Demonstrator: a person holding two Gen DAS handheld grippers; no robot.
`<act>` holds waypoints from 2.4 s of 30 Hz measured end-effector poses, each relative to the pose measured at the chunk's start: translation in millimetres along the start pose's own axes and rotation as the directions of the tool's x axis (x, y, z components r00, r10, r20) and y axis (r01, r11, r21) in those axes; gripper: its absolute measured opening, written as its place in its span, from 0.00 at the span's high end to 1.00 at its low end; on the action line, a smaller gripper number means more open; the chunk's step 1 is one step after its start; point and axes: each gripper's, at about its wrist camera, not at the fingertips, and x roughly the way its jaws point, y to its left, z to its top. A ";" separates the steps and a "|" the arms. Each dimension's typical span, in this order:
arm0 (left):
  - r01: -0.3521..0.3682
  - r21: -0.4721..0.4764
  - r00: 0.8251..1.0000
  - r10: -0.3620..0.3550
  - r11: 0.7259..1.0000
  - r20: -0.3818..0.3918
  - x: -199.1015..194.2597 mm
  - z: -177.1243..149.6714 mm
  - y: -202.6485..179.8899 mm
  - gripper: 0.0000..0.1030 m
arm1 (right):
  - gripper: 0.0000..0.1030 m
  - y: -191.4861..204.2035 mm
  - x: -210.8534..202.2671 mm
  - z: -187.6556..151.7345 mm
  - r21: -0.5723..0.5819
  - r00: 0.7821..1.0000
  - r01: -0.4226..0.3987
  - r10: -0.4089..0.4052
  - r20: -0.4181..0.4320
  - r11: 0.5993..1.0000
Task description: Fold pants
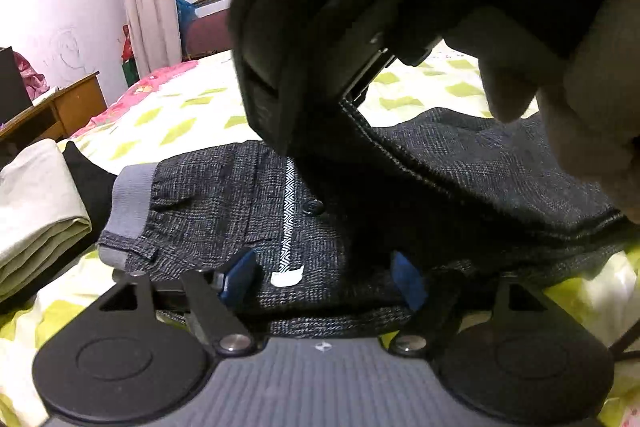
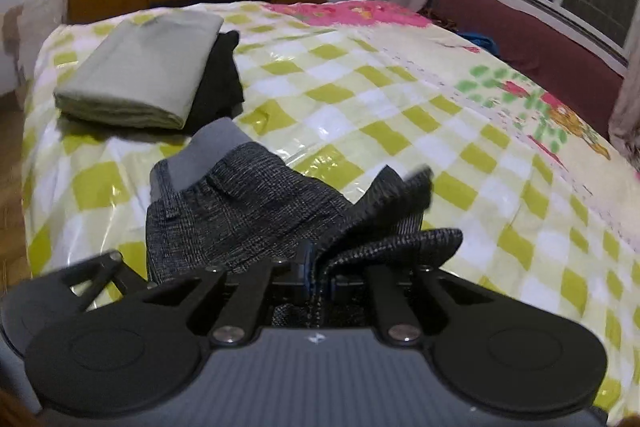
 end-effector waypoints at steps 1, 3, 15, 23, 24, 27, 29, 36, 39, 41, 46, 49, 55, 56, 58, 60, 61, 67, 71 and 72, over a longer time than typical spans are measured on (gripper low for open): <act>0.002 -0.004 1.000 -0.002 1.000 -0.002 0.3 -0.5 2.1 0.13 | 0.90 1.2 1.5 0.5 -0.003 1.000 0.000 -0.001 -0.007 1.000; 0.004 -0.011 1.000 -0.004 1.000 -0.006 0.6 -0.9 3.4 0.13 | 0.90 3.1 3.5 1.1 0.007 1.000 0.005 -0.005 -0.005 1.000; 0.014 -0.031 1.000 -0.015 0.999 -0.013 5.5 7.8 13.5 0.12 | 0.92 1.2 9.2 22.8 0.092 1.000 0.013 -0.014 0.018 0.996; 0.016 -0.008 1.000 -0.016 1.000 -0.004 0.3 6.7 11.9 0.12 | 0.92 16.8 -1.2 48.3 0.134 0.995 -0.011 -0.002 0.095 0.991; 0.016 -0.004 1.000 -0.016 1.000 -0.003 -0.6 6.4 10.8 0.12 | 0.92 19.0 -5.1 52.7 0.134 0.993 -0.015 -0.001 0.119 0.991; 0.015 0.005 1.000 -0.015 1.000 -0.004 -0.6 6.3 9.5 0.12 | 0.92 31.9 -9.2 64.8 0.087 0.986 -0.022 0.008 0.167 0.996; 0.018 0.007 1.000 -0.018 1.000 -0.006 -2.4 6.8 8.7 0.12 | 0.91 47.0 5.7 69.4 0.011 0.993 -0.021 0.019 0.118 1.000; 0.047 0.020 0.999 -0.047 0.999 0.001 -13.7 -0.1 11.7 0.11 | 0.66 53.1 36.4 66.4 0.037 0.985 -0.171 0.172 -0.011 0.985; 0.049 0.025 0.999 -0.050 0.998 0.010 -18.3 -1.7 11.8 0.11 | 0.57 45.7 18.3 70.4 0.032 0.980 -0.192 0.190 0.058 0.981; 0.046 0.031 0.999 -0.046 0.998 0.016 -20.7 -2.5 10.8 0.11 | 0.56 40.2 7.4 71.2 0.046 0.980 -0.185 0.181 0.083 0.982; 0.021 0.044 1.000 -0.021 0.999 0.007 -32.7 -3.7 9.2 0.11 | 0.56 7.5 -25.3 51.4 0.131 0.987 -0.121 0.105 0.123 0.984; -0.046 0.088 0.999 0.046 0.995 0.005 -51.1 -13.6 7.6 0.11 | 0.56 -31.8 -47.5 18.5 0.206 0.994 -0.035 0.012 0.112 0.978; -0.066 0.119 0.994 0.054 0.991 0.099 -80.3 3.8 -6.2 0.11 | 0.56 -117.4 -82.7 -70.1 0.450 0.982 0.166 -0.188 0.004 0.878; -0.061 0.135 0.992 0.045 0.989 0.116 -78.4 9.8 -11.1 0.11 | 0.56 -129.0 -87.1 -83.9 0.492 0.979 0.184 -0.204 -0.013 0.851; -0.079 0.205 0.988 0.050 0.976 0.146 -66.3 23.8 -24.2 0.11 | 0.56 -151.7 -95.3 -111.1 0.573 0.973 0.206 -0.226 -0.037 0.793; -0.102 0.258 0.984 0.059 0.961 0.169 -49.0 34.3 -34.5 0.11 | 0.54 -170.5 -97.7 -135.7 0.657 0.976 0.190 -0.211 -0.048 0.729; -0.101 0.271 0.985 0.059 0.957 0.161 -35.7 39.1 -38.1 0.11 | 0.53 -178.3 -96.4 -147.5 0.701 0.982 0.164 -0.183 -0.048 0.694; -0.037 0.231 0.999 0.034 0.972 0.020 16.3 27.7 -31.3 0.09 | 0.50 -202.6 -70.8 -211.1 0.884 1.000 -0.013 0.021 0.004 0.467; -0.045 0.234 0.999 0.044 0.971 0.007 11.0 44.9 -26.9 0.09 | 0.45 -210.1 -67.8 -237.4 0.909 0.983 -0.178 0.113 0.146 0.377; -0.056 0.259 0.998 0.057 0.964 0.005 11.7 46.9 -28.5 0.09 | 0.43 -214.0 -66.6 -241.7 0.913 0.976 -0.211 0.130 0.176 0.350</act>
